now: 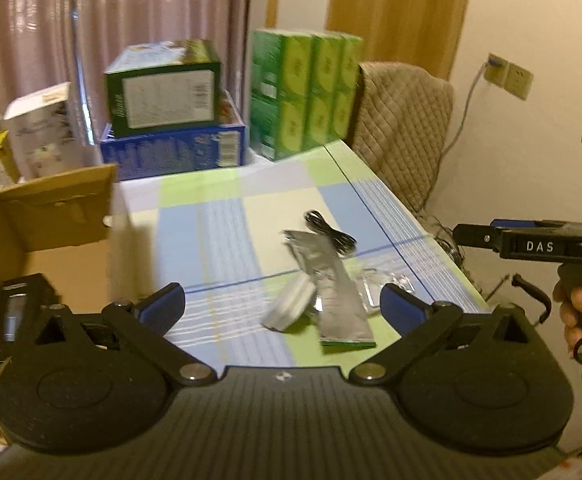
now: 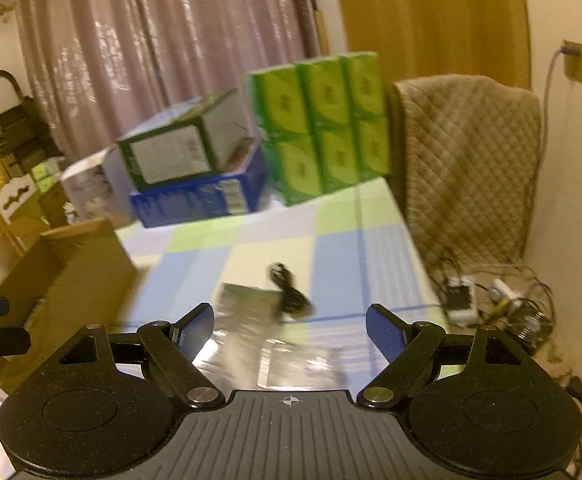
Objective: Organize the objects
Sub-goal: 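Move both tools back over the table toward the foil bag and clear package, then close the right tool on the clear plastic package with the wire rack, then grasp the silver foil bag with the left tool, then lift and carry the foil bag and clear package to the cardboard box, then lower the foil bag and clear package into the box and open both tools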
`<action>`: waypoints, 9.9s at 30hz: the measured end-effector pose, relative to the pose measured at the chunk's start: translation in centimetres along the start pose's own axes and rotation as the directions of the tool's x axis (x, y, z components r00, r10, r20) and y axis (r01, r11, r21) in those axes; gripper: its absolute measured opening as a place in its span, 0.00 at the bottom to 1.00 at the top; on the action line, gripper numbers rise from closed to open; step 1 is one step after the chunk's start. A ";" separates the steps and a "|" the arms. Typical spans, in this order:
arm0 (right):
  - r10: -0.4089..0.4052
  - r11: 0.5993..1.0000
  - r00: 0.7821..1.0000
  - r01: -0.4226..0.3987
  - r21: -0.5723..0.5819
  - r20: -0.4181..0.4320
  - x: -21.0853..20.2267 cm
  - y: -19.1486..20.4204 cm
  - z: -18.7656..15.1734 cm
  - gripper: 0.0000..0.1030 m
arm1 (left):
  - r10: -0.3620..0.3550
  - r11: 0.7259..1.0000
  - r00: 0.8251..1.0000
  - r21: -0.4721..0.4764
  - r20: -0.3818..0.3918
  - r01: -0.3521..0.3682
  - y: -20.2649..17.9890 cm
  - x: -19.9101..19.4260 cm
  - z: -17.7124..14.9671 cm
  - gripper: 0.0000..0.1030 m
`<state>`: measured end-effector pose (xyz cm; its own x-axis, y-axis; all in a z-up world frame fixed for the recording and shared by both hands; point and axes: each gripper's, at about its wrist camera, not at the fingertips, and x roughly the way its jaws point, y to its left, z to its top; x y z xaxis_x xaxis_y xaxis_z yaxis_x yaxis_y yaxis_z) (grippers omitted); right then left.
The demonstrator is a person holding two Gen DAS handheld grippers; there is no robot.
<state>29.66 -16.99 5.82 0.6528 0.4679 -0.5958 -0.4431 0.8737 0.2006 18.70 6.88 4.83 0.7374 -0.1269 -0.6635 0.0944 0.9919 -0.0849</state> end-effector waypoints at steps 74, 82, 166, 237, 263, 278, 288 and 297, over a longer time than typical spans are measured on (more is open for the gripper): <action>-0.052 0.999 0.946 0.046 -0.027 -0.320 15.2 -0.4 -4.0 0.78 | -0.141 0.989 0.970 0.018 -0.199 0.147 -1.6 14.2 -4.0 0.99; -0.027 1.000 0.946 0.029 0.001 -0.322 15.5 -1.2 -3.7 0.78 | -0.176 0.983 0.972 0.025 -0.156 0.182 -1.8 15.0 -3.5 0.99; 0.039 0.999 0.937 -0.033 0.021 -0.346 7.3 -0.8 -4.5 0.61 | -0.214 0.976 0.930 -0.108 -0.299 0.190 -4.0 8.9 -9.1 0.26; 0.028 0.996 0.995 -0.020 0.088 -0.094 -6.4 4.8 -6.0 0.61 | -0.063 0.991 0.963 0.101 -0.262 0.092 -5.8 -1.9 -2.7 0.33; 0.135 0.991 0.988 -0.135 0.012 -0.078 -7.2 15.0 -2.6 0.61 | 0.031 0.996 0.982 0.088 -0.188 -0.015 2.2 -11.6 -0.7 0.33; 0.212 0.973 0.971 -0.219 -0.065 -0.107 -5.0 21.2 -2.5 0.61 | 0.099 0.994 0.977 0.061 -0.189 -0.089 7.5 -14.6 -1.6 0.33; 0.251 0.957 0.959 -0.266 -0.118 -0.131 -3.3 24.8 -2.0 0.61 | 0.149 0.989 0.968 0.025 -0.202 -0.147 11.7 -15.8 -1.9 0.33; 0.287 0.942 0.944 -0.310 -0.132 -0.163 -0.7 27.4 -0.9 0.61 | 0.198 0.980 0.957 0.022 -0.211 -0.198 15.6 -15.8 -1.0 0.33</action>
<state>16.54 6.47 11.00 0.3885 0.6710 -0.6316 -0.7003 0.6604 0.2709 7.87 24.34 13.28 0.5836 0.0745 -0.8086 -0.0388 0.9972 0.0639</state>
